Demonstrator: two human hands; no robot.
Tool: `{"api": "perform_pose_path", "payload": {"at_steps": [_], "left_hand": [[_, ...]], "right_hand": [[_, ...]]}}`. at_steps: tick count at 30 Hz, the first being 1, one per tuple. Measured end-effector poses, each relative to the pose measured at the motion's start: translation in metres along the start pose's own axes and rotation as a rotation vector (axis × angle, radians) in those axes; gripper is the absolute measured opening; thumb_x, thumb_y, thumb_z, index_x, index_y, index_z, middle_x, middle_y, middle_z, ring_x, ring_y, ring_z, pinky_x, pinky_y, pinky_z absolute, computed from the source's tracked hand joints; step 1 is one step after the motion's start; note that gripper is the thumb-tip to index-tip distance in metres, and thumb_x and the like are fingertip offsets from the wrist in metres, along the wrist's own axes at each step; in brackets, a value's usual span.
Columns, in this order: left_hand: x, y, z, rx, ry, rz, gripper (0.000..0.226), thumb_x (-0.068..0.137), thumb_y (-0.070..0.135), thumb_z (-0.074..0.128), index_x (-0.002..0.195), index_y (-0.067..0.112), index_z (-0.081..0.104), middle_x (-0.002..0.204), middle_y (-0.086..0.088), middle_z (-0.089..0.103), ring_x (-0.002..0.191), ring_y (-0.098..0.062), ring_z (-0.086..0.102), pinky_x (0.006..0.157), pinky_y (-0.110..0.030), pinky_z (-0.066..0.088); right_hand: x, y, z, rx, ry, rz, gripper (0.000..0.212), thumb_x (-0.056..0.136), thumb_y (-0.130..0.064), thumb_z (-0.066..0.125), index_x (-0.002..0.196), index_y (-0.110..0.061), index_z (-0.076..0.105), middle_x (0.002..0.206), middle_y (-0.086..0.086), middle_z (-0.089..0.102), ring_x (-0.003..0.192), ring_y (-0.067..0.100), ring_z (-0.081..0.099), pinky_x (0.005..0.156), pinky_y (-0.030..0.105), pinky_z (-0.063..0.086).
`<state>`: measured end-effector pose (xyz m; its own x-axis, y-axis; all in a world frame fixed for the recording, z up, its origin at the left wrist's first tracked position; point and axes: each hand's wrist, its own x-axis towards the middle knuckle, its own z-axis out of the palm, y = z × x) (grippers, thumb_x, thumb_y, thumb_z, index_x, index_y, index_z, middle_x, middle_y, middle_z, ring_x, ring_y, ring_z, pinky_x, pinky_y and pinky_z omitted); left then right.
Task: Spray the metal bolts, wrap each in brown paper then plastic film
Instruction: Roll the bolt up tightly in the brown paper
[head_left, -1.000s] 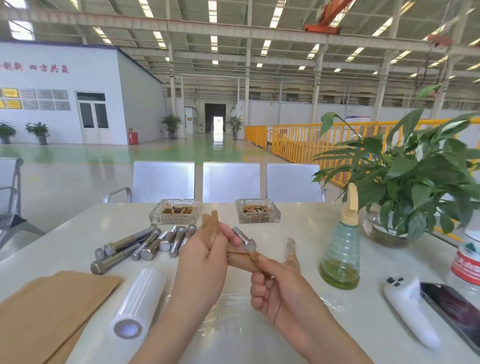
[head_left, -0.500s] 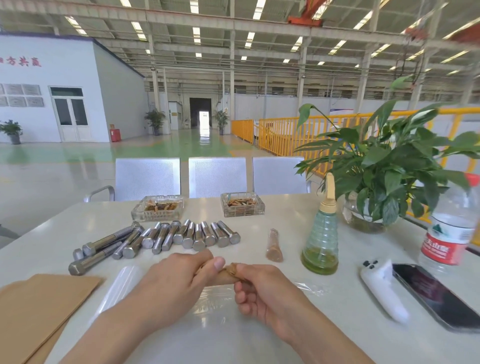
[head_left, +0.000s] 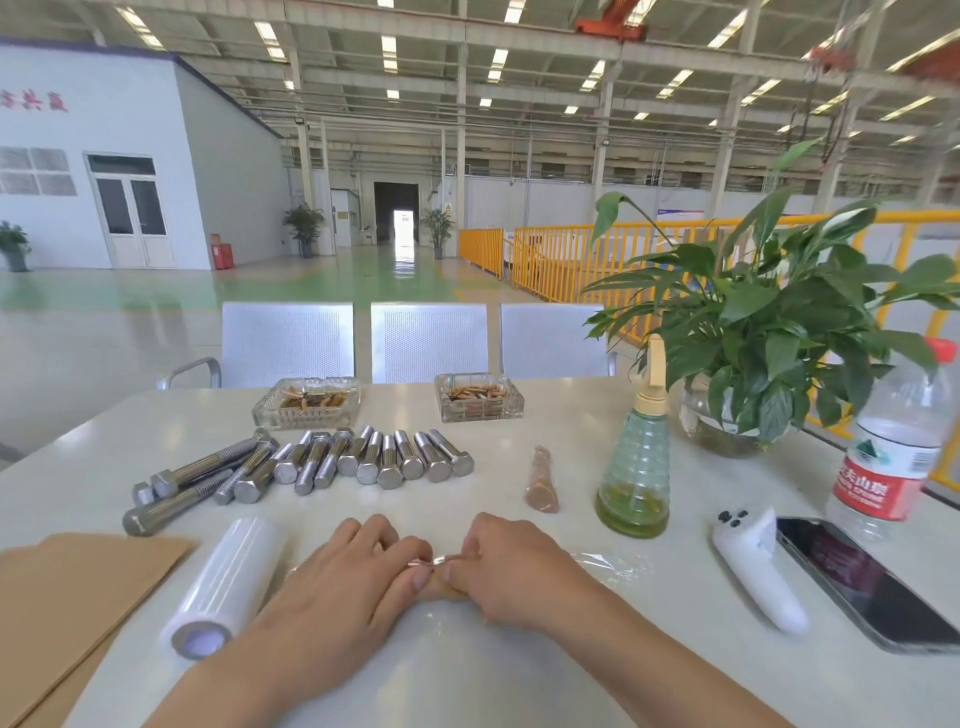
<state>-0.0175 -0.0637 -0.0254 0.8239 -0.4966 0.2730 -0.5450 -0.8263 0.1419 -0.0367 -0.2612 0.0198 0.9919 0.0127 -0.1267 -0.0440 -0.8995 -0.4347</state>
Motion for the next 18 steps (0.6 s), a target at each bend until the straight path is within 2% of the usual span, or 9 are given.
{"api": "perform_pose_path", "payload": {"at_steps": [2,4,6,7,9,11,14,18], "left_hand": [[-0.002,-0.003,0.001,0.026,0.010,0.017,0.055,0.093,0.071,-0.001,0.131,0.058,0.037,0.113,0.025,0.033,0.105,-0.004,0.036,0.093,-0.027,0.040],[-0.001,-0.004,0.003,0.049,0.026,0.015,0.053,0.094,0.072,-0.001,0.130,0.059,0.037,0.110,0.023,0.032,0.104,-0.005,0.036,0.091,-0.027,0.040],[-0.002,-0.002,0.004,0.078,0.051,0.010,0.052,0.095,0.071,0.000,0.129,0.059,0.038,0.106,0.021,0.030,0.101,-0.006,0.036,0.085,-0.027,0.040],[-0.002,-0.001,0.003,0.085,0.058,0.005,0.052,0.096,0.071,0.000,0.128,0.059,0.039,0.104,0.020,0.029,0.100,-0.006,0.036,0.081,-0.026,0.038],[-0.003,0.000,0.003,0.042,0.058,-0.017,0.052,0.097,0.067,0.000,0.129,0.058,0.040,0.101,0.020,0.030,0.100,-0.003,0.036,0.078,-0.025,0.036],[-0.003,0.000,0.002,-0.051,0.024,-0.048,0.053,0.098,0.061,0.001,0.134,0.058,0.041,0.101,0.021,0.032,0.103,-0.001,0.037,0.084,-0.025,0.038],[-0.001,-0.001,0.004,-0.152,-0.049,-0.091,0.050,0.102,0.048,0.010,0.140,0.056,0.041,0.104,0.021,0.034,0.108,0.002,0.038,0.095,-0.026,0.040],[0.001,0.000,0.005,-0.193,-0.059,-0.108,0.042,0.103,0.037,0.025,0.139,0.048,0.044,0.107,0.022,0.038,0.113,0.000,0.038,0.100,-0.030,0.040]], "right_hand": [[-0.001,0.007,-0.006,0.090,-0.006,0.000,0.043,0.090,-0.059,0.060,0.120,-0.028,0.059,0.127,0.004,0.064,0.110,0.024,0.063,0.093,0.036,0.051],[-0.001,0.019,-0.021,0.200,0.108,-0.022,0.035,0.093,-0.057,0.057,0.116,-0.031,0.063,0.126,0.007,0.067,0.100,0.024,0.066,0.088,0.036,0.053],[0.000,0.037,-0.042,0.065,0.231,-0.023,0.025,0.098,-0.045,0.053,0.118,-0.035,0.065,0.120,0.003,0.069,0.107,0.026,0.065,0.090,0.037,0.054],[0.001,0.047,-0.051,-0.089,0.228,-0.005,0.026,0.099,-0.036,0.051,0.121,-0.036,0.064,0.121,0.000,0.067,0.112,0.027,0.063,0.092,0.036,0.053],[0.002,0.062,-0.061,-0.387,0.103,0.065,0.037,0.095,-0.024,0.050,0.129,-0.033,0.062,0.126,-0.001,0.063,0.118,0.026,0.061,0.092,0.033,0.052],[0.005,0.072,-0.060,-0.540,-0.015,0.114,0.039,0.094,-0.024,0.051,0.131,-0.027,0.061,0.129,0.001,0.061,0.118,0.025,0.060,0.088,0.030,0.051],[0.007,0.077,-0.061,-0.586,-0.033,0.110,0.034,0.092,-0.025,0.053,0.125,-0.024,0.062,0.127,0.000,0.060,0.116,0.024,0.060,0.084,0.030,0.048],[0.009,0.074,-0.070,-0.544,-0.051,0.134,0.025,0.084,-0.025,0.062,0.109,-0.021,0.066,0.109,-0.001,0.064,0.099,0.022,0.063,0.075,0.028,0.049]]}}
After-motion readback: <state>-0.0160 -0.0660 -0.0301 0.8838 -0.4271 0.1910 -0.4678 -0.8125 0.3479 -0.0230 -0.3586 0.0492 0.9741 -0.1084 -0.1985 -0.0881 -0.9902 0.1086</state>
